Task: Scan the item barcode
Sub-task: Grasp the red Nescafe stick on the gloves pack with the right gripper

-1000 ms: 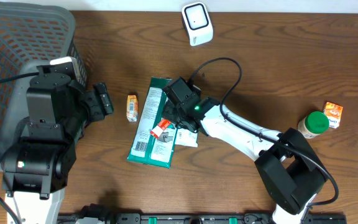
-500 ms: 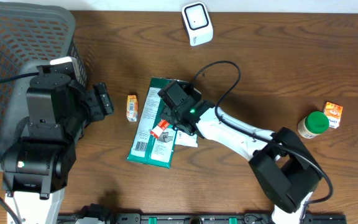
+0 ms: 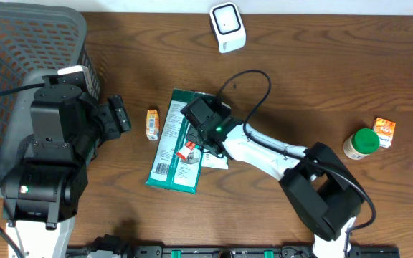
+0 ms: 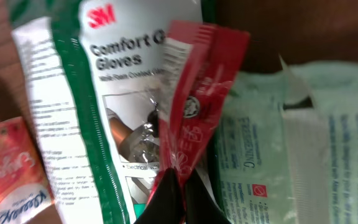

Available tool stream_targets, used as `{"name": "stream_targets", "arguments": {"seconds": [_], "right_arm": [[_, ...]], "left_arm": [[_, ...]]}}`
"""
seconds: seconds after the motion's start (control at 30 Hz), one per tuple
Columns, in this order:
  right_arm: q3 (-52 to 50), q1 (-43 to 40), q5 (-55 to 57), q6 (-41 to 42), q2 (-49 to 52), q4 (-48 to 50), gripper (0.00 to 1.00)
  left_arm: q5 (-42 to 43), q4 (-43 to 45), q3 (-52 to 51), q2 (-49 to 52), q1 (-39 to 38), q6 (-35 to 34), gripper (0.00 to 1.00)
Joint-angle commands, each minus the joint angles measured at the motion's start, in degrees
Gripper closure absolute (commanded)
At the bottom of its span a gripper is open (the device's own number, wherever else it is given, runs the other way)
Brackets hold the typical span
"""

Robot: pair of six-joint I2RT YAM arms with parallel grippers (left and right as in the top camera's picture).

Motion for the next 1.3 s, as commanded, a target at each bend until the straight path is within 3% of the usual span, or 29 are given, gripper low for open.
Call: {"name": "stream_targets", "arguments": {"seconds": [0.0,0.23,0.43,0.67,1.27], "right_arm": [[-0.4,-0.6,5.0,-11.4,-6.6,-0.3,0.99],[-0.4,-0.6,7.9,-48.7,-18.7,-0.6,0.99],[-0.4,-0.7,11.9,-76.8,-24.0,-11.2,0.99],[-0.4,-1.7,18.0,-78.2,-23.8,-18.8,0.99],[-0.4,-8.1,16.8,-79.0,-23.8,-20.5,0.99]], "left_arm": [[-0.3,0.0,0.5,0.0,0.3,-0.3,0.13],[-0.3,0.0,0.5,0.0,0.3,-0.3,0.13],[-0.3,0.0,0.5,0.0,0.3,-0.3,0.13],[-0.3,0.0,0.5,0.0,0.3,-0.3,0.13],[-0.3,0.0,0.5,0.0,0.3,-0.3,0.13]]}}
